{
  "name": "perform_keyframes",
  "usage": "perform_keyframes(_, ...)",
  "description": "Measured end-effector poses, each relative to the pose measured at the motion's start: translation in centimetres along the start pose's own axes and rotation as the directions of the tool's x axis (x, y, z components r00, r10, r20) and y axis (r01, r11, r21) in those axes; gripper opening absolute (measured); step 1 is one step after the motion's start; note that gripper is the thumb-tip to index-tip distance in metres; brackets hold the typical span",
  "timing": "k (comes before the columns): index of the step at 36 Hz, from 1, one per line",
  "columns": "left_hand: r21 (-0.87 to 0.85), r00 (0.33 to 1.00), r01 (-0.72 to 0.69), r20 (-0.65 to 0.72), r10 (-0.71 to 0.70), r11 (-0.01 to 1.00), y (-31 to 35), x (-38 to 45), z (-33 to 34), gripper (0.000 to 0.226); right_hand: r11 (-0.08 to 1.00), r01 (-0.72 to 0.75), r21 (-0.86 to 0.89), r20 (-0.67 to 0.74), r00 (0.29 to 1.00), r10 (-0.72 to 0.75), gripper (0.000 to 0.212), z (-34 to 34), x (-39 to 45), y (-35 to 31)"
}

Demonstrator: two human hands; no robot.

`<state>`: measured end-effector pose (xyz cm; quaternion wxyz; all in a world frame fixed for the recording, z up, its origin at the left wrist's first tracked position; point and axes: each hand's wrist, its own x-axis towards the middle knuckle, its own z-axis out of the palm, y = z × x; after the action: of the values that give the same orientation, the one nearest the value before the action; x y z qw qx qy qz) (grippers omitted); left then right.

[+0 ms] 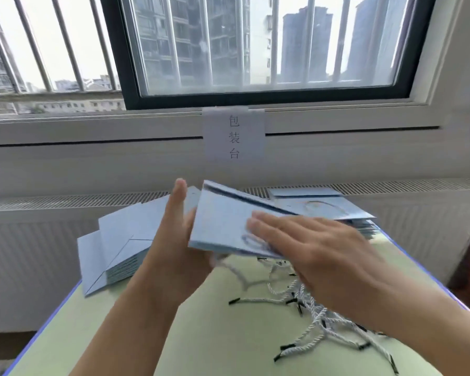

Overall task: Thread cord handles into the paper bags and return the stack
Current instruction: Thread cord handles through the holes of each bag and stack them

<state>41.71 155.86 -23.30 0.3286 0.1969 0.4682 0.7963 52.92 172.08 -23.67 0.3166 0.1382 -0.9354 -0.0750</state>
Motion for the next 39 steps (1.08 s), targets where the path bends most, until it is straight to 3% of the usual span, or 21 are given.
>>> perform_keyframes(2,-0.121,0.99,0.139,0.004,-0.139,0.983,-0.6,0.0,-0.7,0.054,0.999,0.052,-0.001,0.053,0.997,-0.052,0.057,1.2,-0.7,-0.4)
perform_keyframes(5,0.02,0.985,0.087,-0.148,-0.083,0.996,-2.1,0.5,-1.5,0.031,0.995,0.057,0.078,0.228,0.971,-0.074,0.046,2.9,-2.0,-0.3)
perform_keyframes(8,0.094,0.976,0.065,-0.215,-0.043,0.993,-3.3,1.3,-2.0,0.031,0.981,-0.079,0.179,0.402,0.916,0.001,0.066,2.4,-2.6,0.5)
perform_keyframes(12,0.133,0.952,0.062,-0.307,-0.018,0.989,-3.5,2.7,-2.0,0.029,0.843,-0.351,0.407,0.242,0.932,0.272,0.076,2.1,-2.9,3.9)
perform_keyframes(15,0.143,0.951,0.021,-0.309,0.024,0.989,-3.1,4.2,-1.3,0.028,0.725,-0.503,0.47,0.123,0.851,0.511,0.083,1.8,-2.8,7.1)
perform_keyframes(18,0.186,0.948,-0.001,-0.312,0.06,0.983,-2.8,5.9,-0.5,0.027,0.64,-0.587,0.496,0.296,0.807,0.511,0.065,1.4,-3.1,9.6)
perform_keyframes(21,0.215,0.959,0.008,-0.279,0.054,0.977,-2.7,7.6,0.2,0.027,0.488,-0.662,0.569,0.437,0.746,0.502,0.052,1.3,-3.0,11.1)
perform_keyframes(24,0.214,0.967,0.032,-0.253,0.023,0.976,-2.9,9.3,0.9,0.026,0.525,-0.7,0.485,0.395,0.71,0.583,0.045,1.9,-2.0,13.0)
perform_keyframes(26,0.209,0.976,0.037,-0.219,0.01,0.977,-2.8,10.6,1.6,0.027,0.519,-0.708,0.479,0.35,0.696,0.627,0.053,2.3,-1.2,14.3)
perform_keyframes(32,0.183,0.982,-0.075,-0.157,0.105,0.98,-1.8,15.8,4.7,0.035,0.219,-0.768,0.602,0.365,0.509,0.779,0.071,2.3,0.4,19.5)
perform_keyframes(36,0.173,0.977,-0.155,-0.117,0.177,0.973,-1.1,20.1,6.5,0.043,0.038,-0.7,0.713,0.375,0.426,0.824,0.04,2.9,1.5,22.1)
perform_keyframes(39,0.186,0.972,-0.191,-0.102,0.213,0.964,-0.8,22.9,7.6,0.047,-0.06,-0.605,0.794,0.353,0.378,0.856,0.027,3.7,2.2,24.4)
